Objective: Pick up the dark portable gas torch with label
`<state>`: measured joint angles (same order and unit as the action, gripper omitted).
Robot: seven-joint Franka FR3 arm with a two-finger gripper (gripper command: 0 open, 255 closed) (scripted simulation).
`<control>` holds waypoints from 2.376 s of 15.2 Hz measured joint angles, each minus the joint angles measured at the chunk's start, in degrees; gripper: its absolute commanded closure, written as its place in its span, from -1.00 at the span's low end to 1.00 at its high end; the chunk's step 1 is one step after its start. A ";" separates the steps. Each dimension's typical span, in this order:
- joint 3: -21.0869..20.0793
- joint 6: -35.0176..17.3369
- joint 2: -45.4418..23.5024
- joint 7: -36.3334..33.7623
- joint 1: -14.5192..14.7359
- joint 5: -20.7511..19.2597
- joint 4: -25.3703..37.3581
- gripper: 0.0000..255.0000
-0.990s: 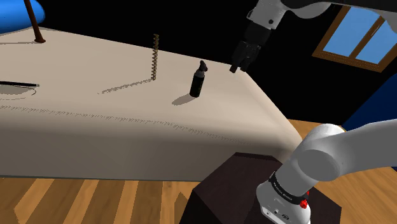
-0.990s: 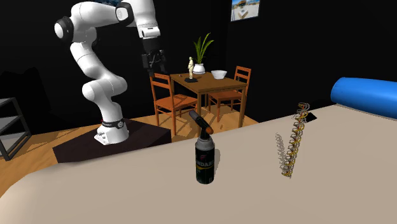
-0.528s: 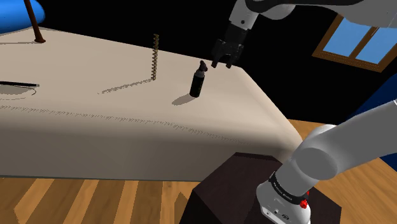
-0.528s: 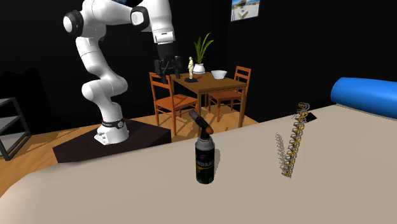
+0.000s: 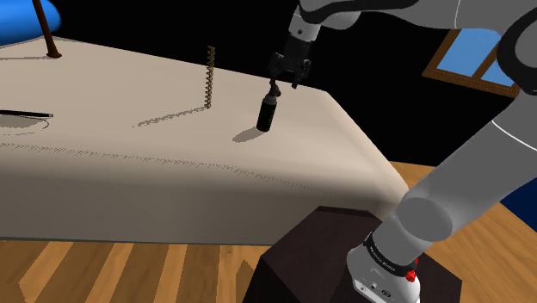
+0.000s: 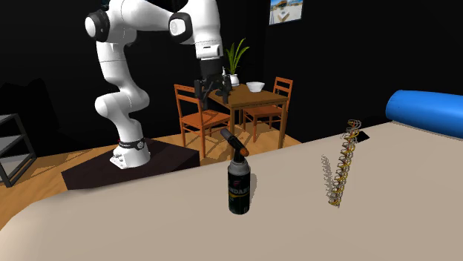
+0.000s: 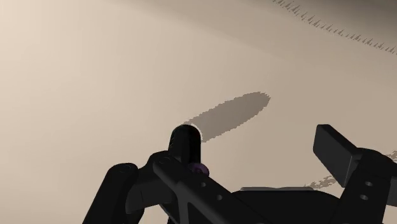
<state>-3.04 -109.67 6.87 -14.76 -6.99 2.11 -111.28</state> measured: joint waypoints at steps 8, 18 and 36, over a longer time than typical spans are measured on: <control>2.14 0.10 -16.05 -8.92 -2.20 -2.90 15.88 -1.00; 4.05 -1.70 -26.16 -13.91 -3.24 -3.84 23.94 -1.00; 4.11 -0.52 -26.34 -13.71 -3.37 -3.80 25.27 1.00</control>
<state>1.07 -110.20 -19.47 -28.46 -10.36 -1.69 -86.01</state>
